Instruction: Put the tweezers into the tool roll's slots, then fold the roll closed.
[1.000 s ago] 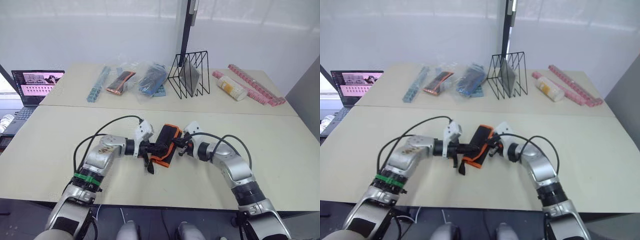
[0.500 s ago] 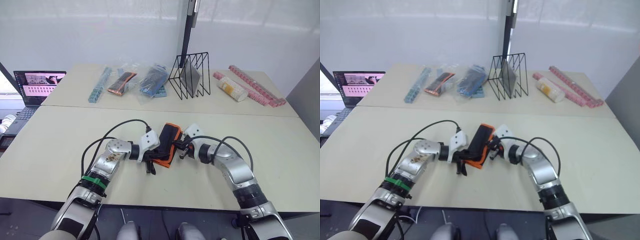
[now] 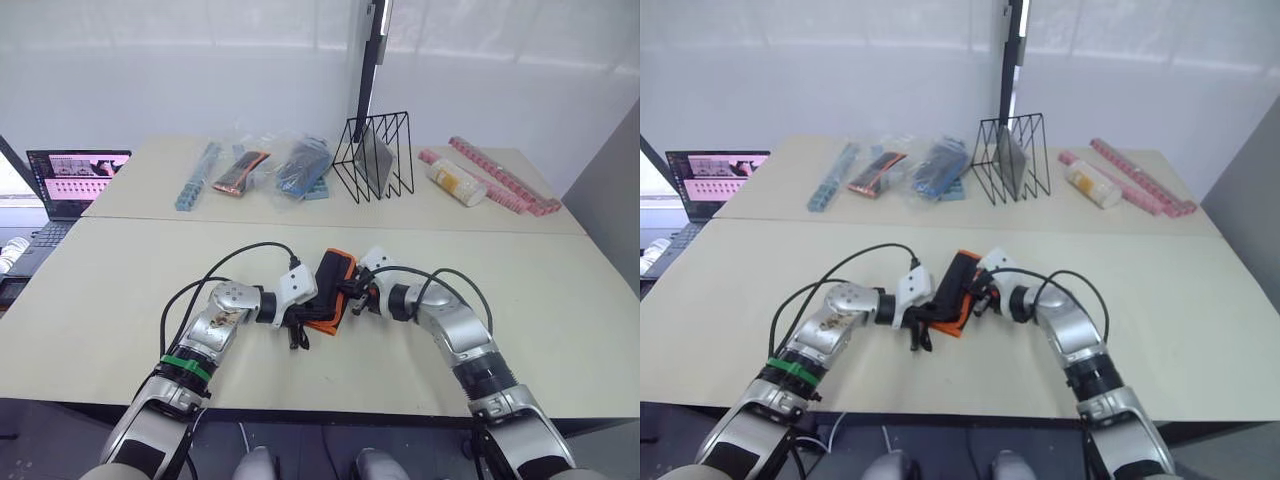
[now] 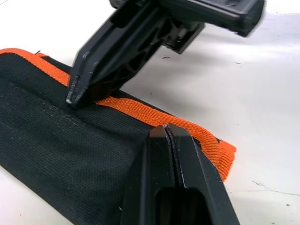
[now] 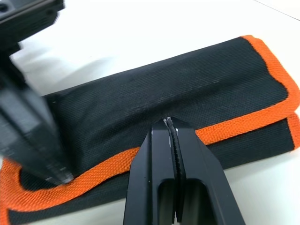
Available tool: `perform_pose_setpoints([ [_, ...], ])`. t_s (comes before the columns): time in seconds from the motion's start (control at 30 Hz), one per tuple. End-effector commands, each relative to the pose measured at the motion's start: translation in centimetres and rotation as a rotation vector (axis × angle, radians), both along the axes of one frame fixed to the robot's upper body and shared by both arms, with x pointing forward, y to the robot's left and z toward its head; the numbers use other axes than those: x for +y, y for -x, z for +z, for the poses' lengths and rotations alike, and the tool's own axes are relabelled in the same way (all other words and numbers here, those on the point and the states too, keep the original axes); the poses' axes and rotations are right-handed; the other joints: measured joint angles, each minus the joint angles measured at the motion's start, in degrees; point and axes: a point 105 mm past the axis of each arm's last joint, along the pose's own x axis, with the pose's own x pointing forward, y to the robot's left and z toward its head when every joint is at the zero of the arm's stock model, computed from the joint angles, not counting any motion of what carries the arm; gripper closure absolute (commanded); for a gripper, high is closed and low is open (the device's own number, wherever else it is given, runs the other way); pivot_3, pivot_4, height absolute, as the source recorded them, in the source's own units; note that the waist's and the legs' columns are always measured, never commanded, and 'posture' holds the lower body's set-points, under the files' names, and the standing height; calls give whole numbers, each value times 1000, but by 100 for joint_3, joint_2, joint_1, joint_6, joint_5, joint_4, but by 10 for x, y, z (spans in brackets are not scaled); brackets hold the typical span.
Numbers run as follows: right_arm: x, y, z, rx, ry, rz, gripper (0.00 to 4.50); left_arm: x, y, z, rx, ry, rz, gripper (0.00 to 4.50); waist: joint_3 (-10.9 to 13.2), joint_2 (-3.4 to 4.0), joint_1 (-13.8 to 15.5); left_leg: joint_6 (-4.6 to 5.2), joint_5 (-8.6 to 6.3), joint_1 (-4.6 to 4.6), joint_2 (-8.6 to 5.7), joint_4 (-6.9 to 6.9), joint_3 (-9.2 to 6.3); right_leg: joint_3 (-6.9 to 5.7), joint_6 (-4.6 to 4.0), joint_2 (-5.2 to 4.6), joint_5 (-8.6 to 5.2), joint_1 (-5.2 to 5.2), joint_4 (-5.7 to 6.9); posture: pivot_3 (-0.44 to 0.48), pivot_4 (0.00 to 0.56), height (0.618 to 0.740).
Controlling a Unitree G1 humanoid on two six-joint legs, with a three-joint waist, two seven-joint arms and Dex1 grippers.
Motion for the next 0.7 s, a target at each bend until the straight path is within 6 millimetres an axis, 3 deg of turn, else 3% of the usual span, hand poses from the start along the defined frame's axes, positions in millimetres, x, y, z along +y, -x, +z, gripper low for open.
perform_pose_setpoints([
  [0.03, -37, -9, -43, 133, 79, -184, 4500, 7, 9, -15, 47, -58, -6, 4479, -1, -1, -2, 4, 2, 0, -2, 0, 0, 2, 0, 0, 0, -1, -1, 0, 150, 687],
  [0.43, -37, -36, -27, 79, 29, -252, 4500, 17, 7, -13, 40, -70, 15, 4479, -1, 2, -10, 13, 2, -9, -3, -15, -1, 3, -2, 0, 1, -12, 1, 0, 150, 687],
  [0.7, -26, -29, -5, -12, -68, -161, 4500, 23, -2, 2, 7, -29, 73, 4479, 2, 6, -12, 13, 2, -17, -3, -15, -2, 3, -1, 0, 1, -18, 1, 0, 150, 687],
])
